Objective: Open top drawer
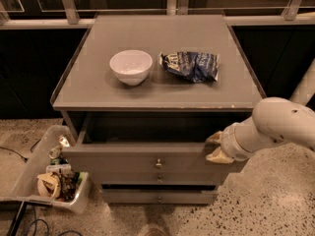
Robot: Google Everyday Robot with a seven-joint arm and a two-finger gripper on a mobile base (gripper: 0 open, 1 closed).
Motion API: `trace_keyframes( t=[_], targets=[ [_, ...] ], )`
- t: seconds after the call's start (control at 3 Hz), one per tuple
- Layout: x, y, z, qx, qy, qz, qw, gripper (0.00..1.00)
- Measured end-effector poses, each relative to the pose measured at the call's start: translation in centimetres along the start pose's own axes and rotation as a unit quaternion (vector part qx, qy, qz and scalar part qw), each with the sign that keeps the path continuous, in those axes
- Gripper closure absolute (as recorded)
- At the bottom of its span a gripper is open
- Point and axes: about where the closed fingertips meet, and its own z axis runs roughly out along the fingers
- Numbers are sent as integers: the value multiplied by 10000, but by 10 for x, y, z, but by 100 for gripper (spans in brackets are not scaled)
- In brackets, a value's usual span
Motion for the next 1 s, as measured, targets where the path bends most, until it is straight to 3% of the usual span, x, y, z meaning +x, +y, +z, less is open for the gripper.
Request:
trace_keyframes(
  t=[0.33,0.67,1.0],
  targets=[
    [0,0,0,0,0,0,10000,58],
    [0,0,0,-1,0,0,10000,61],
    [0,0,0,-1,0,1,10000,84]
  ],
)
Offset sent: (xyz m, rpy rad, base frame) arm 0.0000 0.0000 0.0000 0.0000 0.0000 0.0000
